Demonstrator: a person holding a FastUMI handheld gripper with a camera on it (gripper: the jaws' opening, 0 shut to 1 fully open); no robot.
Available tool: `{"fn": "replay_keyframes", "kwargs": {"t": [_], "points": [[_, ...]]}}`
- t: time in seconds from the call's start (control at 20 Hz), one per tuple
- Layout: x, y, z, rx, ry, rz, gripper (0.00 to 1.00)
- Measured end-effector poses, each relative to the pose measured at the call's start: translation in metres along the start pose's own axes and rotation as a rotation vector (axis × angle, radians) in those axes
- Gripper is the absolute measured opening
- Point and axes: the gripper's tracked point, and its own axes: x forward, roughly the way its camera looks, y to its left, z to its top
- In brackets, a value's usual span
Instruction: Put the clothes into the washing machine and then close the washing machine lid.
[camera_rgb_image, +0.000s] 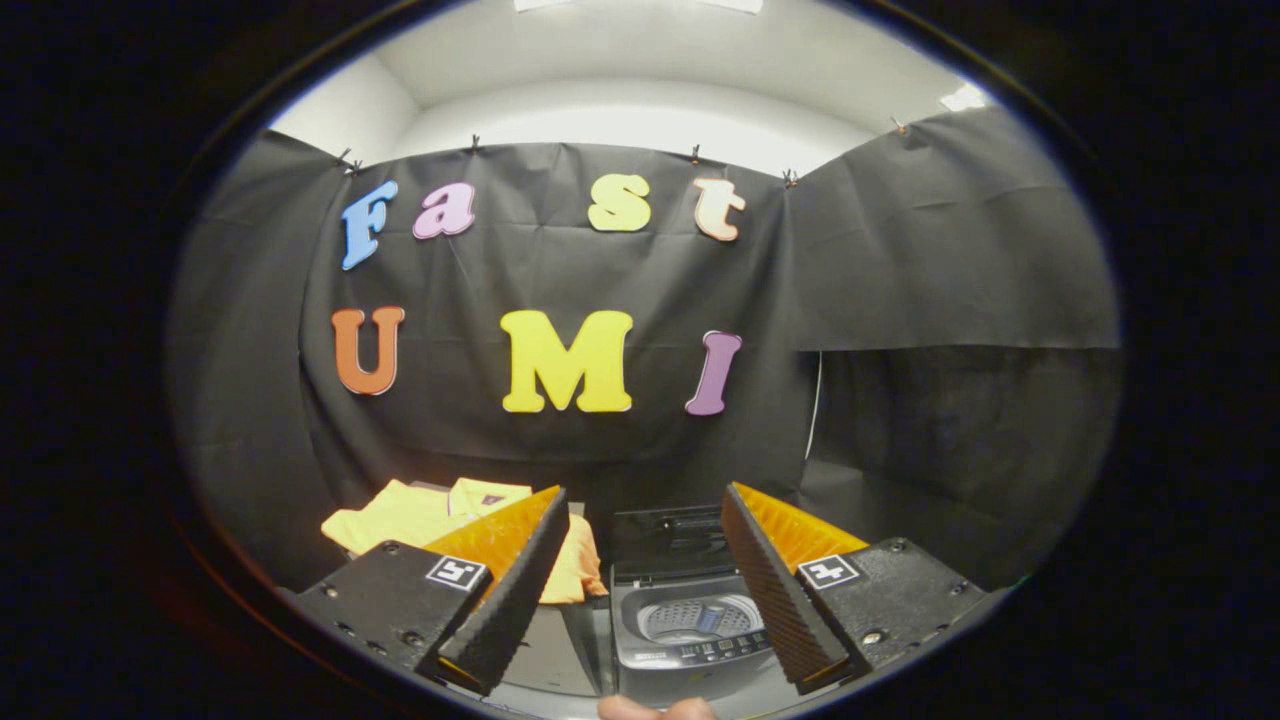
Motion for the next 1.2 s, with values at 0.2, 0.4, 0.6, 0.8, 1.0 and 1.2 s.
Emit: {"fn": "replay_keyframes", "kwargs": {"t": [0.2, 0.4, 0.6, 0.8, 1.0, 1.2], "points": [[0.002, 0.035, 0.006, 0.001, 0.005, 0.01, 0.98], [0.013, 0.088, -0.001, -0.004, 0.056, 0.083, 0.98], [0.038, 0.139, -0.002, -0.013, 0.115, 0.171, 0.98], [0.071, 0.185, -0.019, 0.003, 0.216, 0.257, 0.98], [0.111, 0.216, -0.04, 0.02, 0.35, 0.325, 0.99], [0.155, 0.245, -0.066, 0.002, 0.521, 0.38, 0.99]]}}
